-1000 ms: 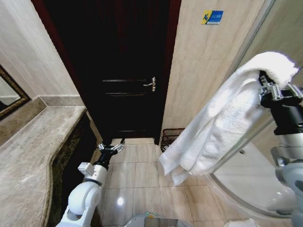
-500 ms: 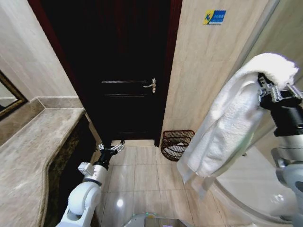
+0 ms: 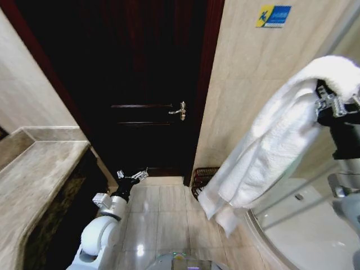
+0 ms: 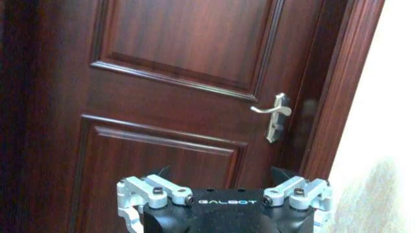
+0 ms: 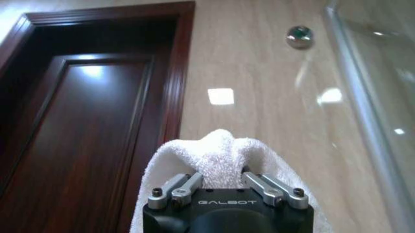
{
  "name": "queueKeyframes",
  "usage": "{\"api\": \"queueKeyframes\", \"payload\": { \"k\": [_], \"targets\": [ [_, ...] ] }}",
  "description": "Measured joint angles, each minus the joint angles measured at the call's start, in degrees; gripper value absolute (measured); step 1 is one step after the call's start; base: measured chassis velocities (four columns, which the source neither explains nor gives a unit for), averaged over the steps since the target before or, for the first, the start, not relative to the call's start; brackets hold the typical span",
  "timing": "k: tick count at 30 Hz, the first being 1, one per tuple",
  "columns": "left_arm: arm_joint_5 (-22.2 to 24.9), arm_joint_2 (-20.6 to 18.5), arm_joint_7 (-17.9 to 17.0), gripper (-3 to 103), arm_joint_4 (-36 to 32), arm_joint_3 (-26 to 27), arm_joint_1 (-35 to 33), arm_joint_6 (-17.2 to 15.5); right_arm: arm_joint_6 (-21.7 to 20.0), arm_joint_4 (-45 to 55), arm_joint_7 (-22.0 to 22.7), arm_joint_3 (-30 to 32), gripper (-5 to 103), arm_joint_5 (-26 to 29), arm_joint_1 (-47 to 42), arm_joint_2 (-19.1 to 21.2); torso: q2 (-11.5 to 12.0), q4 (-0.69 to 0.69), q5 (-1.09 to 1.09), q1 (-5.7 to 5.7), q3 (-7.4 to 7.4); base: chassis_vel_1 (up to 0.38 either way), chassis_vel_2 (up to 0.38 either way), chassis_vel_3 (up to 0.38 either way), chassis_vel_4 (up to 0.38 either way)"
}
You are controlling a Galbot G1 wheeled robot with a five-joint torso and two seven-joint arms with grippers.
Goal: Discard the used towel into the hamper.
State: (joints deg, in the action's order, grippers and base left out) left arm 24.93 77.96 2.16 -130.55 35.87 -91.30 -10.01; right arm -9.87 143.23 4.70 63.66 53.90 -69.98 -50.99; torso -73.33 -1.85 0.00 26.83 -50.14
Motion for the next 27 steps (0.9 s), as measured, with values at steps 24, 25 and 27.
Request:
{"api": "queueKeyframes", "payload": {
  "k": [24, 25, 27],
  "targets": [
    [0.0, -0.01, 0.0, 100, 0.0, 0.0, -0.04, 0.0, 1.66, -4.33, -3.35, -4.55, 14, -0.8, 7.83, 2.73, 0.02, 0.05, -0.01, -0.1, 0.07, 0.006, -0.005, -0.009, 0.01],
    [0.0, 0.0, 0.0, 100, 0.0, 0.0, -0.04, 0.0, 1.69, -4.59, -3.43, -4.74, 14, -0.79, 7.82, 2.49, 0.02, 0.06, -0.01, -0.11, 0.07, 0.0, 0.0, 0.0, 0.0],
    [0.0, 0.0, 0.0, 100, 0.0, 0.0, -0.04, 0.0, 1.86, -5.17, -3.56, -4.89, 14, -0.84, 7.66, 1.95, 0.02, 0.06, 0.01, -0.12, 0.07, 0.0, 0.0, 0.0, 0.0]
  ]
}}
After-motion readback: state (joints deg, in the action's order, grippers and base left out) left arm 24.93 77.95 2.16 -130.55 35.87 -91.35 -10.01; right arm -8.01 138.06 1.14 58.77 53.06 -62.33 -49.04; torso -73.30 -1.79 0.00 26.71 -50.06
